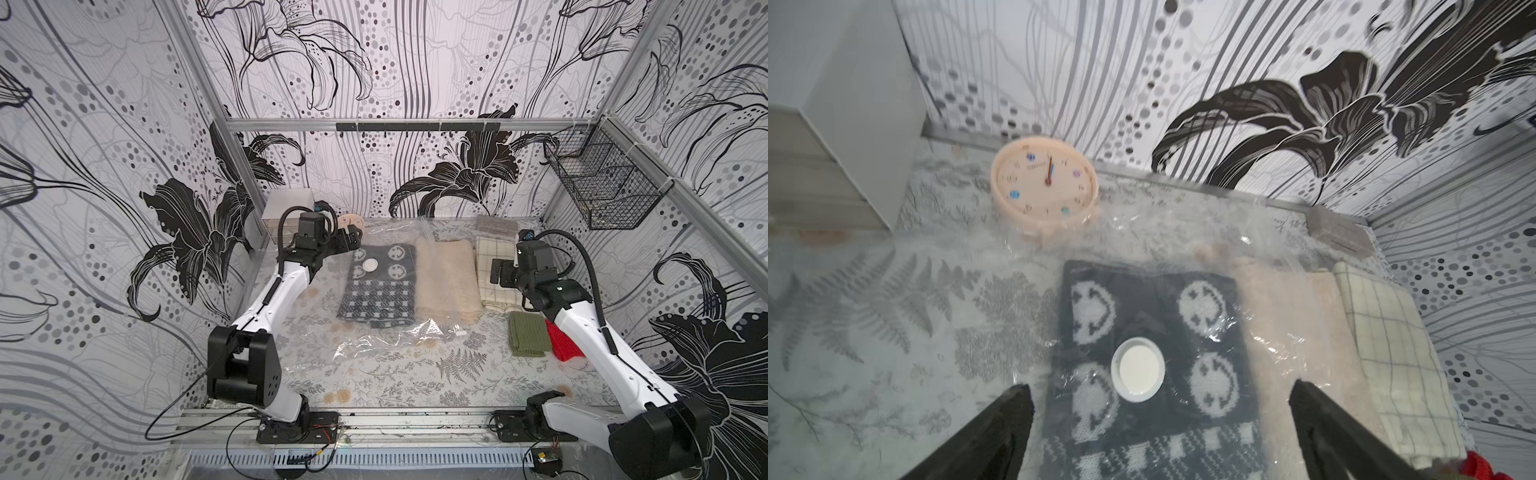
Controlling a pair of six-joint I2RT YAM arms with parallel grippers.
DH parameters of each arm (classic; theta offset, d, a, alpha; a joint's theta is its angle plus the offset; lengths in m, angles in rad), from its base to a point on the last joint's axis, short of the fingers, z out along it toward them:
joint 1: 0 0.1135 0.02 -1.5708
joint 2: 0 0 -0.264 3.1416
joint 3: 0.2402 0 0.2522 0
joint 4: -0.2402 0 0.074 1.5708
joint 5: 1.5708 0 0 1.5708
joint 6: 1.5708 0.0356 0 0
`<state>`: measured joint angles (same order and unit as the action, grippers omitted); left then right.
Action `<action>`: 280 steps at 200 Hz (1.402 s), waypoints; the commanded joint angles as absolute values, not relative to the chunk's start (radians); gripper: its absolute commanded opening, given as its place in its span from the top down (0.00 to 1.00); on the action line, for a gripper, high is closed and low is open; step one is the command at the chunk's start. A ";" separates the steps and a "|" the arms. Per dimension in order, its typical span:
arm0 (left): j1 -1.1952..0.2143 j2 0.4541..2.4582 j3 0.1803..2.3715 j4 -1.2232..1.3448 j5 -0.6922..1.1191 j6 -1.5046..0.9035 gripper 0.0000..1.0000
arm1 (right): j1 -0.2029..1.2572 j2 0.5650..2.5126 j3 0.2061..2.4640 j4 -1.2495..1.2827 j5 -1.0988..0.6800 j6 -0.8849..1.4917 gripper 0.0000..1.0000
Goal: Take the scarf out of the vacuum bag
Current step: Reset both arms
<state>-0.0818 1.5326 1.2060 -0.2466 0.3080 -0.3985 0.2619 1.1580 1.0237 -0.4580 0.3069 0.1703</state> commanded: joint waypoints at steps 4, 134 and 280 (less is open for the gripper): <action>-0.057 1.466 1.122 -0.058 0.424 -0.437 0.01 | 0.265 1.128 0.967 -0.363 0.283 0.045 0.00; -0.029 1.191 0.736 0.157 0.124 -0.191 0.01 | 0.196 0.990 0.500 0.137 0.244 0.048 0.00; 0.081 1.401 0.410 0.699 0.055 -0.057 0.01 | 0.110 1.424 0.341 0.828 0.166 -0.048 0.00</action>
